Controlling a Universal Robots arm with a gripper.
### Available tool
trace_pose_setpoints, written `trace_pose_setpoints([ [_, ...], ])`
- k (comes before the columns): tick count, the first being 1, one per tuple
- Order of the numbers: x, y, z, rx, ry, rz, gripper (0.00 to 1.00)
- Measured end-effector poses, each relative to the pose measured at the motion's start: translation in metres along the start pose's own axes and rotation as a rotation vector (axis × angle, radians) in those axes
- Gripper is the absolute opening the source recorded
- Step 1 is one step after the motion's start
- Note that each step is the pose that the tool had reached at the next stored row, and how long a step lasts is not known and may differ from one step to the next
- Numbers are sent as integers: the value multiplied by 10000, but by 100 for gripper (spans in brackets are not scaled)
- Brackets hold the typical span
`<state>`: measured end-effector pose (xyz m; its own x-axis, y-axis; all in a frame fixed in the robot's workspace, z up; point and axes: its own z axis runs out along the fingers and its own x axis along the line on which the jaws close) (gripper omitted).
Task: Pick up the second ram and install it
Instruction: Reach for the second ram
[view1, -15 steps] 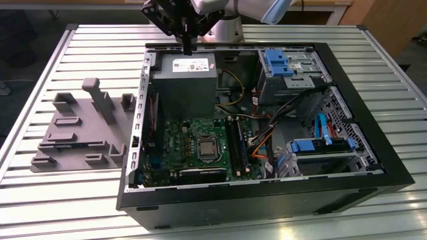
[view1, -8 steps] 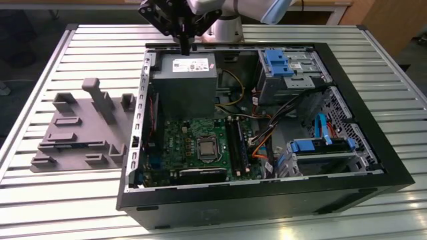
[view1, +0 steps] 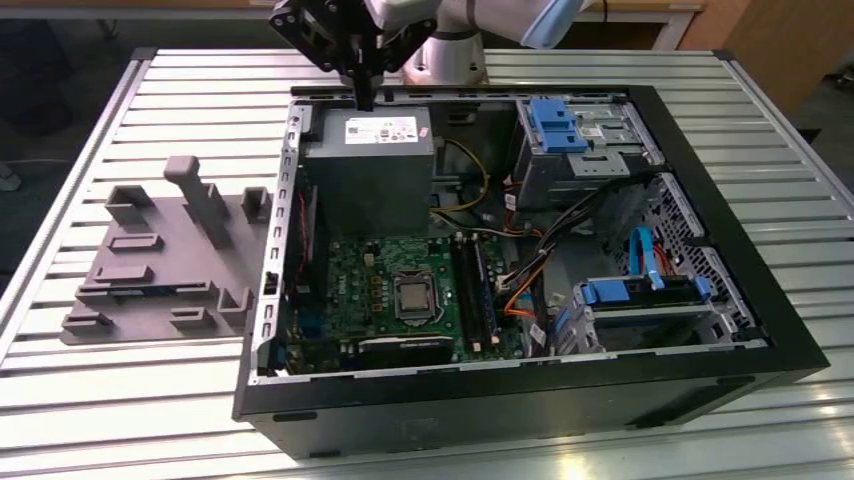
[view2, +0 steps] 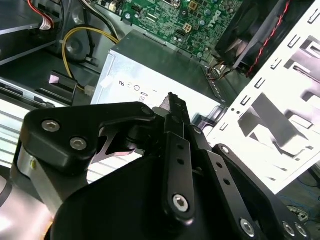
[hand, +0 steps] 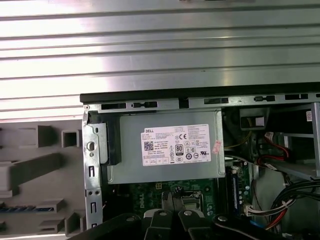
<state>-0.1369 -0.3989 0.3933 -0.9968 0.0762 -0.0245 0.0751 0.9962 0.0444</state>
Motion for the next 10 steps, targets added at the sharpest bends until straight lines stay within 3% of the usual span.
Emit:
trace_pose_setpoints([
  [10, 81, -6, -2, 1, 0, 0, 11],
])
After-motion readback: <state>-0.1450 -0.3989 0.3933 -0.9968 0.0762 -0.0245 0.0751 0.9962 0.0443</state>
